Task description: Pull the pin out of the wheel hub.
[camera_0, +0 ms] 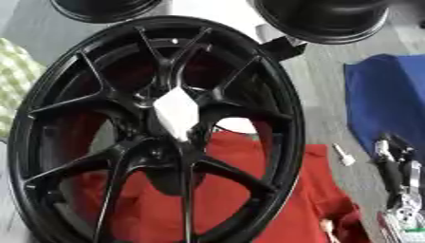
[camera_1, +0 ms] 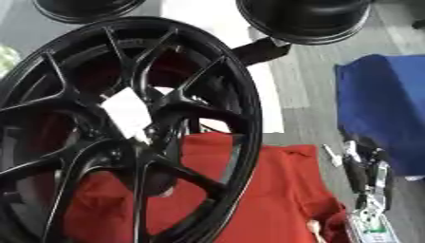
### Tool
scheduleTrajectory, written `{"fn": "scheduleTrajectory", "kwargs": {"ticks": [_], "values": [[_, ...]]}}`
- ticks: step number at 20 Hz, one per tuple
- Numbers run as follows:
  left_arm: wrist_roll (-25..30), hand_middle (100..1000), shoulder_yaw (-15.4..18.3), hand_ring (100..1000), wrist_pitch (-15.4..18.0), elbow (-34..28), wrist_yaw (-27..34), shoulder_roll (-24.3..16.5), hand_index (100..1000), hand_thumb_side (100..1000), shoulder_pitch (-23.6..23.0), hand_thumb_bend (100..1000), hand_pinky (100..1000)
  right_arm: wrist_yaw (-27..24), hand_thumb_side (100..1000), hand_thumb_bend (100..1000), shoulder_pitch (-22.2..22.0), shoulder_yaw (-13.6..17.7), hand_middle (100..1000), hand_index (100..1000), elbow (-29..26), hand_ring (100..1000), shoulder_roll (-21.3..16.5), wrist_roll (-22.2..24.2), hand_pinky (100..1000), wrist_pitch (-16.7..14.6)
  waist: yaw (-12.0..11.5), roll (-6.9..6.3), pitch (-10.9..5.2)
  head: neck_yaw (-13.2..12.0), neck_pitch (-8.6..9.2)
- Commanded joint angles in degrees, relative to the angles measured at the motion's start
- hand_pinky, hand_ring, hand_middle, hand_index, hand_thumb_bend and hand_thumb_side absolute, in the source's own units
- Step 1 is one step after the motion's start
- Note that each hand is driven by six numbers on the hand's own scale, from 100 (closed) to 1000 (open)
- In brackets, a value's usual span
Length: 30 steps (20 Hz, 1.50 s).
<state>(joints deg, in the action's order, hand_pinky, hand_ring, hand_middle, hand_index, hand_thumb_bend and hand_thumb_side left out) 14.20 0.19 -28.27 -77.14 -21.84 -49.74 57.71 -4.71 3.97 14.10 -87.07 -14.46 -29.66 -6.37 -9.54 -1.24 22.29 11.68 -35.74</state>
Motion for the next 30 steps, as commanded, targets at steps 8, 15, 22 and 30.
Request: {"fn": "scheduleTrajectory", "kwargs": {"ticks": [8, 15, 22, 30], "values": [[-1.7, 559, 1.5, 631, 1.0, -0.4, -4.3, 1.5, 795, 252, -13.0, 100, 706, -2.0, 577, 246, 0.4, -0.3, 696, 853, 0.4, 847, -1.8, 0.3, 683, -0.4, 1.1, 0.52, -2.29, -0.6, 0.44], [8.5, 820, 1.3, 833, 6.5, -1.6, -10.9, 4.2, 973, 1000, -17.4, 130, 880, -2.4, 586, 239, 0.8, -0.5, 696, 853, 0.6, 845, -1.6, 0.6, 683, -0.4, 1.5, 0.85, -2.24, -0.2, 1.12], [1.8, 742, 3.3, 764, 4.7, -3.6, -4.4, 4.9, 896, 1000, -17.9, 100, 814, -2.6, 589, 241, 1.1, -0.7, 696, 854, 0.6, 845, -1.5, 0.4, 683, -0.4, 1.5, 0.87, -2.13, 0.2, 1.23], [-17.9, 506, 4.5, 553, 9.1, -9.7, 17.5, 11.5, 731, 762, -17.0, 100, 642, -2.6, 587, 240, 1.0, -0.8, 695, 854, 0.7, 845, -1.3, 0.5, 683, -0.5, 1.3, 1.21, -2.23, 0.1, 1.21]]}}
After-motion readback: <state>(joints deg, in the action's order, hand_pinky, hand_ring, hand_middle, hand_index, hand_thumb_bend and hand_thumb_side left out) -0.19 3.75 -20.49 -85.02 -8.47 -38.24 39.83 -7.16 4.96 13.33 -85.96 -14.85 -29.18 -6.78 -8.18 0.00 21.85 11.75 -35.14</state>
